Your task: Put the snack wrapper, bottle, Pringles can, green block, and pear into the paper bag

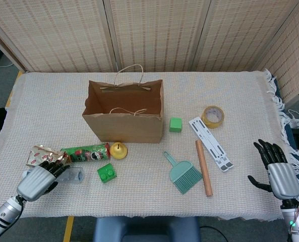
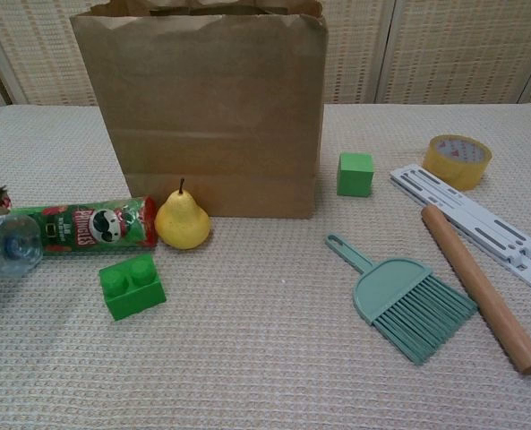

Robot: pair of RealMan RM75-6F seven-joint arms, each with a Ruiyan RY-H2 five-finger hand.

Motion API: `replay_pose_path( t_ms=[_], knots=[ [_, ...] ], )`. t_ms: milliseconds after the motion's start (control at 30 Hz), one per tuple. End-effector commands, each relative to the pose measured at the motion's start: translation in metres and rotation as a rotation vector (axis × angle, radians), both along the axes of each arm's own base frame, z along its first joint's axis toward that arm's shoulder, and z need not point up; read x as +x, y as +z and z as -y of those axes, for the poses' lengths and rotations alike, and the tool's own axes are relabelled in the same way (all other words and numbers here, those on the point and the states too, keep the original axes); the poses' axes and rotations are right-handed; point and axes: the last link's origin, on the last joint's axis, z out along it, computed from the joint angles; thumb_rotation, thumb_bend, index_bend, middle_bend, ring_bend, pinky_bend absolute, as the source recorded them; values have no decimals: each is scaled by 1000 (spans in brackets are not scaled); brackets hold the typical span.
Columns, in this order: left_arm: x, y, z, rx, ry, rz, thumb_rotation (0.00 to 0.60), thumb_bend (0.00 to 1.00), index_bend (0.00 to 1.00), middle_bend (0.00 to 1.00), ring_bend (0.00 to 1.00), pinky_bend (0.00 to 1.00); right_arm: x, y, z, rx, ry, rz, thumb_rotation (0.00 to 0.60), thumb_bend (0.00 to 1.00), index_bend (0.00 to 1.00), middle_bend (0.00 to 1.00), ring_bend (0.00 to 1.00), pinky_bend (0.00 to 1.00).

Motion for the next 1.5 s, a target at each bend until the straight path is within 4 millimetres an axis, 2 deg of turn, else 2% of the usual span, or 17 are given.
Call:
replay_pose_path(
  t_ms=[33,367,600,833,1000,1267,1500],
  knots=[
    [15,19,-17,92,10,85,600,582,655,648,579,689,0,0,0,0,1,-1,600,114,0,0,0,0],
    [71,56,-63,270,-78,273,600,581,656,649,578,687,0,0,0,-1,0,-1,600,114,0,0,0,0],
    [137,60,-96,256,-184,323,600,582,656,649,578,687,0,0,0,2,-2,-1,600,114,0,0,0,0],
    [204,49,-128,187,-340,259,600,581,667,656,583,689,0,1,0,7,-8,4,600,114,0,0,0,0],
    [242,42,-150,169,-388,271,600,581,676,663,589,692,0,1,1,12,-15,7,600,114,0,0,0,0],
    [275,19,-162,119,-393,313,600,581,676,664,589,691,0,2,2,26,-32,30,600,114,0,0,0,0],
    [289,-19,-171,76,-413,253,600,580,677,663,589,691,2,1,0,38,-37,34,600,114,0,0,0,0]
  ],
)
